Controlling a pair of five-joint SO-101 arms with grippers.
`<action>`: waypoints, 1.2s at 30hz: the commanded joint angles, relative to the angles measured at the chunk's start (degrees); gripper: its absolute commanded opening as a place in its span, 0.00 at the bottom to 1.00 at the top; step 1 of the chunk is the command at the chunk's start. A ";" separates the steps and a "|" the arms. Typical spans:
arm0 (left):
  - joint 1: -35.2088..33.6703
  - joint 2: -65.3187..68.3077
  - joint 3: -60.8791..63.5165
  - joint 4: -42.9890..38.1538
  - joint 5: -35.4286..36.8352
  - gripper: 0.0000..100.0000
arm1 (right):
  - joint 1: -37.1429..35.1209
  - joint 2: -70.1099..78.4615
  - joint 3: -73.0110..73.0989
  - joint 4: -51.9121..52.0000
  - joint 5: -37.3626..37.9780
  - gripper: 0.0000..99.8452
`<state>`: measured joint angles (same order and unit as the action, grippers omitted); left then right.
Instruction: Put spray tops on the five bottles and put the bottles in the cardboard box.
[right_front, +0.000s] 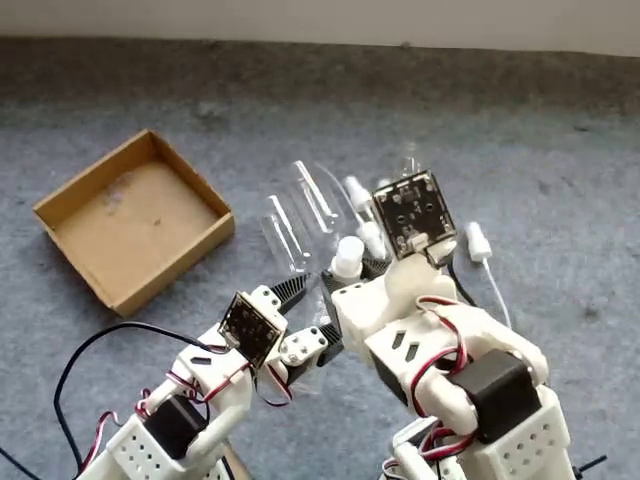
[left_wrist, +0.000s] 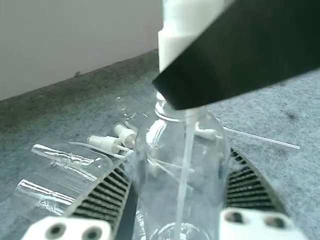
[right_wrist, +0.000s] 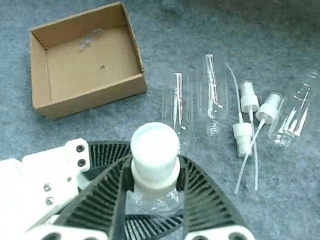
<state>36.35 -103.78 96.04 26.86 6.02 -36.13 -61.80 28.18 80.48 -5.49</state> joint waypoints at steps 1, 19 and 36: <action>-1.10 -0.84 1.01 -1.58 -0.35 0.09 | -2.07 -0.04 0.13 0.75 -0.53 0.01; -4.62 -0.84 1.01 -3.87 0.00 0.09 | -2.42 -0.04 5.41 1.27 -0.18 0.15; -4.79 -0.84 1.01 -3.96 -0.26 0.09 | 9.01 -13.93 -1.01 1.45 13.89 0.15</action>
<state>32.40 -103.78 96.04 24.48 6.02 -33.32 -73.41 30.46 81.80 5.85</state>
